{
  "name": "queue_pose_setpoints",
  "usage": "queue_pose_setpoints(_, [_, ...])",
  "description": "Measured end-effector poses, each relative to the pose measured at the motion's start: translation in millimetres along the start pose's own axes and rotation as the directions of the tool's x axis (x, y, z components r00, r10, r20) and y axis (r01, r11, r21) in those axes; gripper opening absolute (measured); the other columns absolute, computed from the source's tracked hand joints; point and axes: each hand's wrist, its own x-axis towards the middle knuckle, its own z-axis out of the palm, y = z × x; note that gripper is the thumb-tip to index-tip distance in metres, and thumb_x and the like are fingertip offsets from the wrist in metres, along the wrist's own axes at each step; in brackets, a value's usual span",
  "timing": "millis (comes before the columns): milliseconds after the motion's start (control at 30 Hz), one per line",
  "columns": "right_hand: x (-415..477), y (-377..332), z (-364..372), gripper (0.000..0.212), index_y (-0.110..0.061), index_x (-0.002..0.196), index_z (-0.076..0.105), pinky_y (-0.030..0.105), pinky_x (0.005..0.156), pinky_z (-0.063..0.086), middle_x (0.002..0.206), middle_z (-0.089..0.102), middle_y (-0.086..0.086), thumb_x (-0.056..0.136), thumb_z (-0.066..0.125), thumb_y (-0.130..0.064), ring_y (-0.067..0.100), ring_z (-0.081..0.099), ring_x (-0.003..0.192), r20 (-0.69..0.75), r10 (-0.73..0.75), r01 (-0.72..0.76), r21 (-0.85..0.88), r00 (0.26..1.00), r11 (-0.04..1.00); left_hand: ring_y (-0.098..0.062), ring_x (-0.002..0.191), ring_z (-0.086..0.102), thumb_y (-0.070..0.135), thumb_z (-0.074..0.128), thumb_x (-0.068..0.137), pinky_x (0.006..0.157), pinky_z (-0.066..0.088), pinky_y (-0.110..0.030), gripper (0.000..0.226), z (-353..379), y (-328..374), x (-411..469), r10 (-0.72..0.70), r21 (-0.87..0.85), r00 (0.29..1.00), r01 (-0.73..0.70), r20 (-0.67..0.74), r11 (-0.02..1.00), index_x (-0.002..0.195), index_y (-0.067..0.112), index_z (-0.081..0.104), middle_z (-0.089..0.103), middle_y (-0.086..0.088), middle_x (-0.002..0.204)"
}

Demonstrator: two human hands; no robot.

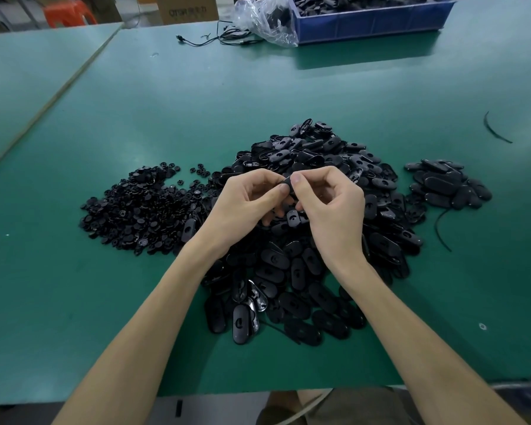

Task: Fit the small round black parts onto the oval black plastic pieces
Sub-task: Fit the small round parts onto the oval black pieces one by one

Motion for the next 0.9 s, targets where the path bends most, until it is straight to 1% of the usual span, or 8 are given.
queue_pose_setpoints(67, [0.0,0.4,0.2,0.005,-0.017,0.097,0.075,0.030,0.070,0.060,0.088,0.077,-0.004,0.098,0.073,-0.021,0.013,0.073,0.073,0.006,-0.009,0.009,-0.008,1.000,1.000,-0.023,0.068,0.057,0.005,0.060,0.103,0.054,0.048,-0.024,0.010,0.2,0.0,0.4,-0.011,-0.004,1.000,0.011,0.003,1.000,0.101,0.004,0.069,0.068,-0.014,0.077])
queue_pose_setpoints(133, [-0.6,0.3,0.9,0.005,-0.022,0.093,0.075,0.032,0.071,0.060,0.090,0.076,-0.002,0.098,0.074,-0.020,0.015,0.073,0.075,0.020,-0.029,0.030,-0.016,0.999,0.999,-0.017,0.065,0.057,0.002,0.059,0.102,0.054,0.047,-0.023,0.010,-0.6,-0.8,0.9,-0.024,-0.006,1.000,0.024,0.006,1.000,0.099,0.004,0.068,0.067,-0.003,0.072])
queue_pose_setpoints(200, [-1.4,0.0,2.0,0.012,-0.027,0.089,0.073,0.031,0.070,0.060,0.091,0.075,0.001,0.097,0.074,-0.018,0.016,0.074,0.076,0.032,-0.056,0.057,-0.029,0.998,0.998,-0.011,0.063,0.058,0.000,0.058,0.101,0.054,0.046,-0.022,0.010,-1.4,-1.5,1.3,-0.033,-0.006,0.999,0.033,0.004,0.999,0.097,0.004,0.067,0.067,0.003,0.070])
queue_pose_setpoints(400, [-2.7,-0.1,2.1,0.012,-0.022,0.088,0.072,0.024,0.067,0.058,0.090,0.073,0.002,0.096,0.075,-0.014,0.015,0.073,0.074,0.050,-0.084,0.086,-0.048,0.995,0.995,-0.010,0.066,0.058,0.000,0.058,0.097,0.060,0.047,-0.023,0.012,-1.0,0.4,1.4,-0.047,0.037,0.999,0.047,-0.009,0.998,0.093,0.006,0.066,0.067,0.005,0.071])
queue_pose_setpoints(567, [-3.6,1.8,3.0,0.015,-0.023,0.085,0.071,0.039,0.063,0.063,0.090,0.069,-0.003,0.096,0.075,-0.014,0.016,0.071,0.073,0.064,-0.077,0.083,-0.091,0.995,0.992,-0.014,0.067,0.058,0.000,0.059,0.095,0.062,0.048,-0.025,0.007,0.6,-0.2,1.4,-0.013,0.083,0.999,0.016,-0.032,0.996,0.094,0.002,0.065,0.065,0.002,0.070])
queue_pose_setpoints(667, [-2.4,1.9,2.3,0.014,-0.023,0.085,0.070,0.039,0.067,0.062,0.088,0.072,0.000,0.096,0.074,-0.015,0.017,0.072,0.074,0.049,-0.061,0.064,-0.082,0.997,0.995,-0.009,0.064,0.058,-0.001,0.059,0.097,0.062,0.047,-0.019,0.009,1.8,-1.0,1.4,0.016,0.100,0.999,-0.013,-0.029,0.995,0.093,0.004,0.066,0.065,0.009,0.068])
queue_pose_setpoints(767, [-1.2,1.4,0.6,0.010,-0.019,0.088,0.070,0.042,0.072,0.062,0.085,0.075,0.003,0.097,0.072,-0.016,0.019,0.075,0.075,0.032,-0.028,0.029,-0.045,0.999,0.999,-0.008,0.063,0.062,0.003,0.062,0.100,0.062,0.049,-0.018,0.008,-0.3,-1.8,1.5,0.018,0.060,1.000,-0.018,0.002,0.998,0.098,0.003,0.070,0.069,0.007,0.069])
queue_pose_setpoints(900, [-0.2,0.3,0.2,0.007,-0.015,0.093,0.072,0.050,0.075,0.062,0.084,0.075,0.001,0.099,0.071,-0.020,0.024,0.074,0.077,0.019,-0.005,0.005,-0.010,1.000,1.000,-0.017,0.070,0.068,0.007,0.065,0.101,0.066,0.054,-0.025,0.013,-5.1,-0.8,0.5,0.011,-0.012,0.999,-0.010,0.046,1.000,0.108,-0.002,0.071,0.074,-0.002,0.078])
